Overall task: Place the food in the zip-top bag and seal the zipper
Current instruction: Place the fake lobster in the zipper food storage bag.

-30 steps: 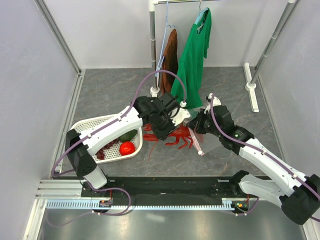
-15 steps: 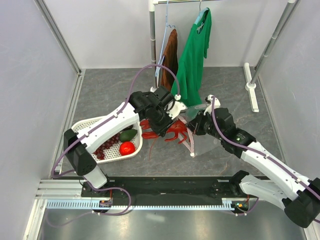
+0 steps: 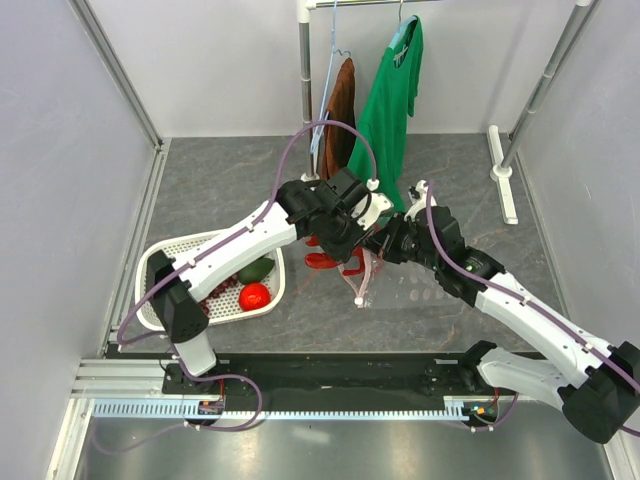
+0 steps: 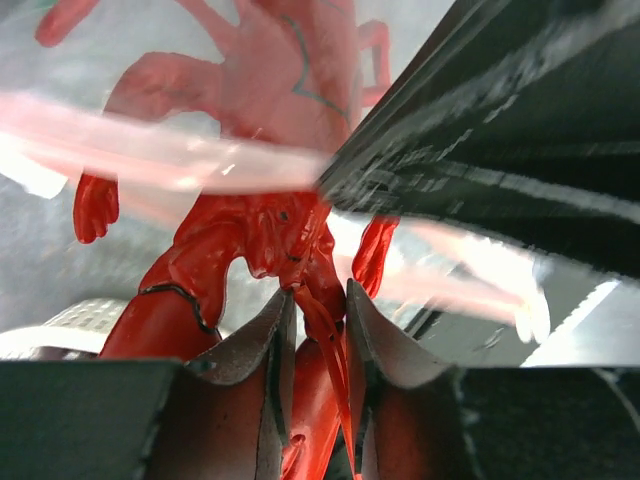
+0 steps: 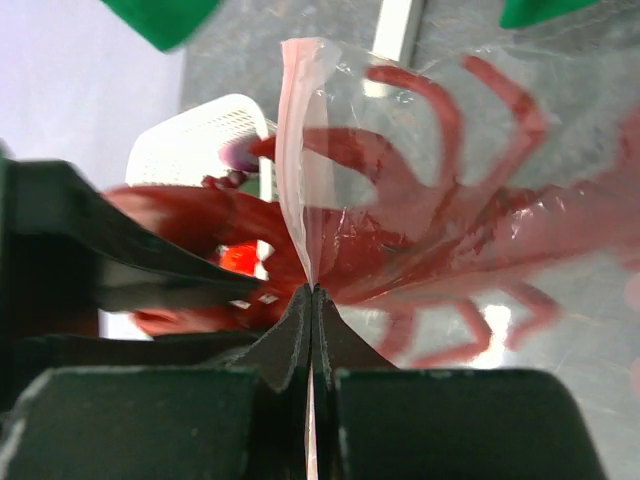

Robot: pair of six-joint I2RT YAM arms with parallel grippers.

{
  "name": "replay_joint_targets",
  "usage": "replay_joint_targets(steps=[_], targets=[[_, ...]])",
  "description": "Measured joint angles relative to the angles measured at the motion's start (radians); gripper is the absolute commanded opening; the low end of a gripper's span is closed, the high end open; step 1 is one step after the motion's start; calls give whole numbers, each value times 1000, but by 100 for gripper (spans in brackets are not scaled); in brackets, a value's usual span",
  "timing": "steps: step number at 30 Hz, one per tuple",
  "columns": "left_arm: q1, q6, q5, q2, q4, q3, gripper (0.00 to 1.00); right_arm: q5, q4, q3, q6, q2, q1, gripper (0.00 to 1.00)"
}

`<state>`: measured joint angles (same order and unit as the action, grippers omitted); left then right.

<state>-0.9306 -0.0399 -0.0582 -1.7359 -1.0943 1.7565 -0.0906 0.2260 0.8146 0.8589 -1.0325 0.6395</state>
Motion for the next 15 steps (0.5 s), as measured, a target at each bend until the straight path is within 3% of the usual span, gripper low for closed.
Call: replay_joint_targets(steps=[6, 8, 9, 11, 13, 15], targets=[[38, 61, -111, 39, 97, -68, 2, -18, 0, 9, 48, 3, -15, 0], [68, 78, -156, 50, 111, -79, 14, -33, -2, 9, 59, 7, -20, 0], [80, 80, -178, 54, 117, -79, 30, -40, -3, 9, 63, 9, -23, 0], [101, 80, -225, 58, 132, -79, 47, -53, -13, 9, 66, 14, -25, 0], [105, 78, -269, 64, 141, -79, 61, -72, -22, 10, 64, 22, -27, 0], [101, 74, -297, 76, 150, -80, 68, -89, -26, 16, 61, 28, -33, 0]])
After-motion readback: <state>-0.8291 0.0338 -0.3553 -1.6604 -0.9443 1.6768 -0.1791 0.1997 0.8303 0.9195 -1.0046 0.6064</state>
